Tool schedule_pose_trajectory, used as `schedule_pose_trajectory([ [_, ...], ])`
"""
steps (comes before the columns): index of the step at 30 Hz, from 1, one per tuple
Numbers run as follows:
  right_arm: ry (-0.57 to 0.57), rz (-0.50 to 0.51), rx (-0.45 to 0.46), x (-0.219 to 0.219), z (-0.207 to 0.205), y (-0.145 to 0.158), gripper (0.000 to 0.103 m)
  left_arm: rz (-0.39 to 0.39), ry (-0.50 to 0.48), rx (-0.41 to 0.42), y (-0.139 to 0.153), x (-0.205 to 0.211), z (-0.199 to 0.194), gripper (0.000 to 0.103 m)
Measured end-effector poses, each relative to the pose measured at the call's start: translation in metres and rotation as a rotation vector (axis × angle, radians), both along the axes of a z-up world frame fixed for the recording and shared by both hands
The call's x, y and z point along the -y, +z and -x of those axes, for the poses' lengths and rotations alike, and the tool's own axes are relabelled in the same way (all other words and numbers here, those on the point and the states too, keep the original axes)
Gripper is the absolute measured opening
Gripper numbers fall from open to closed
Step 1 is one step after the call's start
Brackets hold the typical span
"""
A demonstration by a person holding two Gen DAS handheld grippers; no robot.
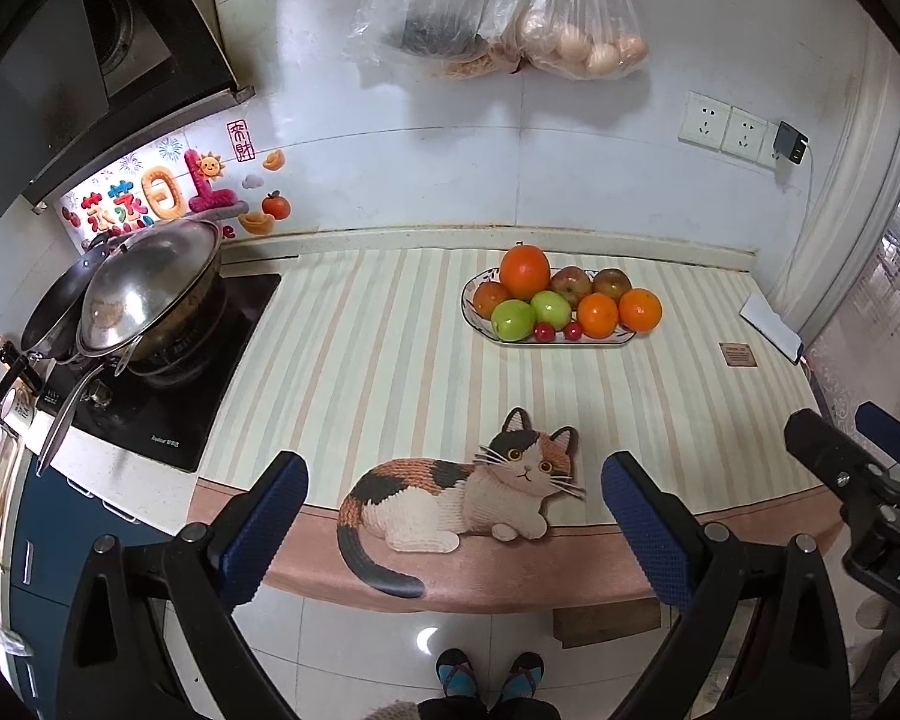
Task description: Organize fruits
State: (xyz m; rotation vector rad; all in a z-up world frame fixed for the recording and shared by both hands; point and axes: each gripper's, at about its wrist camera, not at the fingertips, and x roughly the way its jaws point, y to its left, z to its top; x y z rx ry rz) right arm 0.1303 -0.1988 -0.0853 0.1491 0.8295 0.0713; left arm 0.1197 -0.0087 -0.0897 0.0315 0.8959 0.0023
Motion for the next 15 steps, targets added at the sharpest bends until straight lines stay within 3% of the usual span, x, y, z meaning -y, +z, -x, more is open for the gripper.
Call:
schedule_pose_trajectory([
  [15,0.001,0.008,-0.012,0.0061,-0.0005,-0.0067,0.101,0.000,0.002,0.004,-0.0002,0.0017,0.0003,0.100],
])
